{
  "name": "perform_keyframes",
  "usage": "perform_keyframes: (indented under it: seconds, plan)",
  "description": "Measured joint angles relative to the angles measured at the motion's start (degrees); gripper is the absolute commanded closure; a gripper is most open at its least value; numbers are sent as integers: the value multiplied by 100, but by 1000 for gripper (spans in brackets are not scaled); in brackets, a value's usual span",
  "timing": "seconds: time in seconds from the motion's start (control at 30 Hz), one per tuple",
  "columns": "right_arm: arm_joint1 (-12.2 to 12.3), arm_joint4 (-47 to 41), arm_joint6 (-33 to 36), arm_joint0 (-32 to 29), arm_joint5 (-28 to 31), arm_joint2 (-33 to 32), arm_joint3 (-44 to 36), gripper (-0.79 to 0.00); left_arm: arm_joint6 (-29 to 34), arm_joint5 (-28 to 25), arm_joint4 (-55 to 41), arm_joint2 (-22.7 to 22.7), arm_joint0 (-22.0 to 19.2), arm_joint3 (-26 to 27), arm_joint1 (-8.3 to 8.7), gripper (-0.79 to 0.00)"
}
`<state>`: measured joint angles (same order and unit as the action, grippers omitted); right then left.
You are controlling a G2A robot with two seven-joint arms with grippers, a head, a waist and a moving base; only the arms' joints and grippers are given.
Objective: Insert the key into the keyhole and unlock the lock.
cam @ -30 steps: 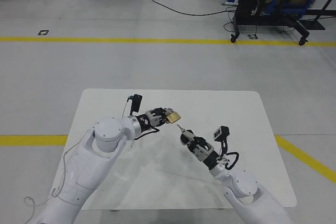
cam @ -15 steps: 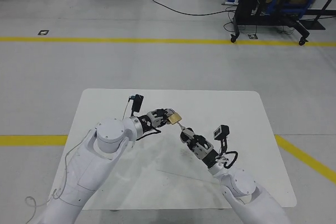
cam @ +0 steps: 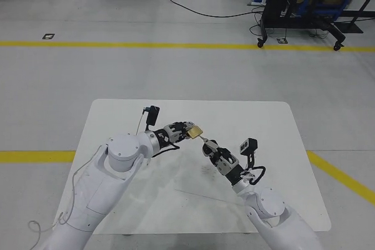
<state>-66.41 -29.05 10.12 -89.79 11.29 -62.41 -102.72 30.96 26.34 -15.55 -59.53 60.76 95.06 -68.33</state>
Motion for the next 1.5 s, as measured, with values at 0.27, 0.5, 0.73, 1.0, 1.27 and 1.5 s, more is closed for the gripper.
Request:
perform_keyframes:
  seconds: [0.27,0.5,0.73,1.0,1.27,1.5]
  plan:
    - [-58,444,-290,57,-189,126,-91,0,-24,33,7,11,-1,-9,-15,0]
    - [-116,517,-443,152,-368,176,-101,0,-21,44,17,8,0,-9,-24,0]
    - [-164,477,-442,241,-443,183,-110,-785,103,-5,-40,-24,2,-20,-26,0]
    - [-164,476,-442,239,-436,181,-113,-785,155,-42,-166,-137,35,-30,-22,0]
    - [-164,476,-442,239,-436,181,-113,-785,146,-85,-211,-175,22,-59,-29,0]
    - [-175,358,-353,207,-473,191,-165,-785,162,-202,-272,-268,81,-15,-21,0]
